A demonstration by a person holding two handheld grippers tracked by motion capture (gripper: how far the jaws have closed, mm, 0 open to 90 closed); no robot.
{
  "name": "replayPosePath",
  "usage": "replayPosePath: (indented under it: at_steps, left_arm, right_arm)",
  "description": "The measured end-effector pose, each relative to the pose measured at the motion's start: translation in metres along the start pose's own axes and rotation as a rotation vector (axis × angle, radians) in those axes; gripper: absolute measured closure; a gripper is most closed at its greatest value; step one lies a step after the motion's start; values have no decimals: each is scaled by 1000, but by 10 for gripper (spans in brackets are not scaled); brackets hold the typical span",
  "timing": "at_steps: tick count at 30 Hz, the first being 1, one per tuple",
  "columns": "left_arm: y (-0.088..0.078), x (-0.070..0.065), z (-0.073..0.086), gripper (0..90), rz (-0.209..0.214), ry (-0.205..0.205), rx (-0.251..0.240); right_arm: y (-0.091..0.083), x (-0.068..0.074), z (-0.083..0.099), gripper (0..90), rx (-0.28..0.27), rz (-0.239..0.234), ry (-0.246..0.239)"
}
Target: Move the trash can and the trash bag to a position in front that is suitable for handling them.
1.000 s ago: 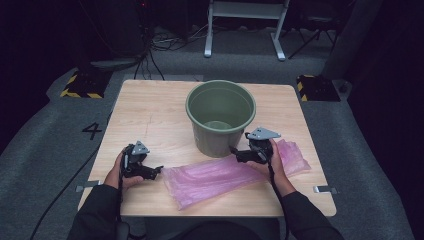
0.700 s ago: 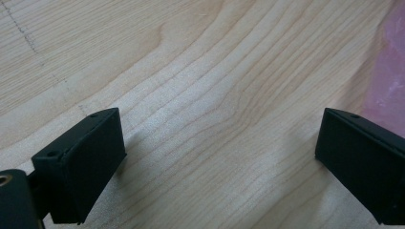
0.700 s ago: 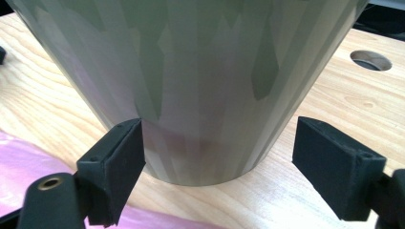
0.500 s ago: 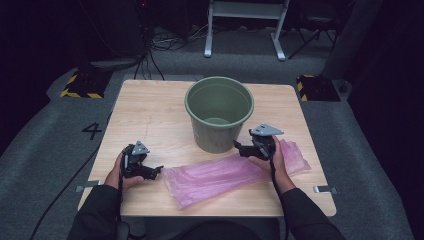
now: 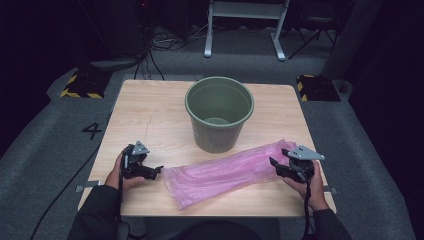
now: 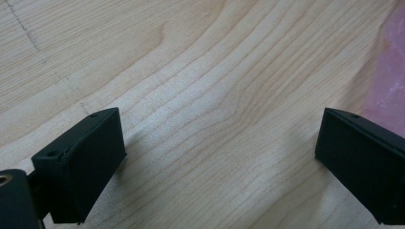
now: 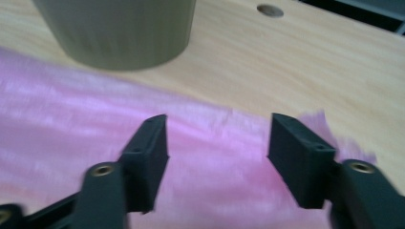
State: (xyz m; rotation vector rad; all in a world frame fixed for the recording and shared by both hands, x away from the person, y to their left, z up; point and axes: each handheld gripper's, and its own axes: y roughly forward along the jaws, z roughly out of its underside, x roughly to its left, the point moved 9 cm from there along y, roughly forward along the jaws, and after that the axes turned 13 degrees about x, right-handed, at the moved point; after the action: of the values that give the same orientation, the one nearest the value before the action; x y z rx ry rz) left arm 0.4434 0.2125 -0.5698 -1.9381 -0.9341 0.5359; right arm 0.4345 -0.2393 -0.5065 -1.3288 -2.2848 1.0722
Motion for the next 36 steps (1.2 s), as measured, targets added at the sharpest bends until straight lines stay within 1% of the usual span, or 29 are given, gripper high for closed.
replayPosePath:
  at_steps: [1,2,3,4,5,7,8,9,10,11,13,14,15,16,18,21,22,23,24,25,26,27,28,29,31,33,34,35,36]
  left_arm:
    - [0,0,0,28,0,0,0]
    - [0,0,0,28,1,-1,0]
    - [0,0,0,28,0,-1,0]
    - [0,0,0,28,0,-3,-2]
    - [0,0,0,28,0,-3,-2]
    - [0,0,0,28,0,-3,-2]
    - [0,0,0,28,0,-3,-2]
    - [0,0,0,28,0,-3,-1]
    - [0,0,0,28,0,-3,-1]
    - [0,0,0,28,-1,-2,-1]
    - [0,0,0,28,0,-3,-2]
    - [0,0,0,28,0,-3,-2]
    - [0,0,0,28,0,-2,-2]
    - [0,0,0,28,1,3,-1]
    - [0,1,0,28,2,5,-4]
    - [-1,4,2,29,2,11,0]
    - [-1,4,2,29,2,11,0]
    - [-2,7,4,29,6,4,-2]
    - [-3,8,4,30,7,9,0]
    - [-3,8,4,32,7,9,0]
    - [-3,12,5,33,2,-2,-1]
    - [-3,12,5,37,2,-2,-1]
    - [-4,14,5,37,-8,-16,-6]
    - [-4,16,4,62,-17,-29,-8]
    - [-4,16,4,68,-20,-34,-7]
    - [-4,17,2,76,-30,-49,-12]
    - [-4,17,2,103,-30,-49,-12]
    - [-4,17,2,146,-35,-59,-18]
    - [-5,19,0,175,-51,-68,-27]
  right_arm:
    - [0,0,0,423,0,0,0]
    - [-1,0,7,438,8,-5,8]
    - [-1,1,15,455,22,-16,14]
    - [2,1,25,458,54,-12,2]
    - [5,1,29,472,70,-12,-2]
    - [9,-1,34,498,89,-27,11]
    - [9,-1,34,498,89,-27,11]
    - [16,-2,37,514,111,-44,21]
    - [16,-2,37,514,111,-44,21]
    - [24,-4,39,530,131,-37,21]
    - [26,-3,39,535,137,-42,24]
    - [32,-4,38,537,146,-51,25]
    - [32,-4,38,537,146,-51,25]
    - [37,-6,37,542,148,-52,30]
    - [39,-7,35,544,147,-60,39]
    - [43,-14,32,543,142,-53,42]
    - [43,-14,32,543,142,-53,42]
    - [47,-19,30,534,140,-52,44]
    - [48,-22,28,521,139,-50,46]
    - [48,-22,28,521,139,-50,46]
    - [53,-29,26,480,140,-61,58]
    - [53,-29,26,480,140,-61,58]
    - [54,-32,25,479,139,-61,62]
    - [57,-36,23,461,140,-80,62]
    - [58,-37,22,460,137,-74,58]
    - [62,-42,18,455,132,-61,41]
    - [62,-42,18,455,132,-61,41]
    - [66,-45,14,432,123,-55,18]
    - [68,-47,12,422,119,-51,12]
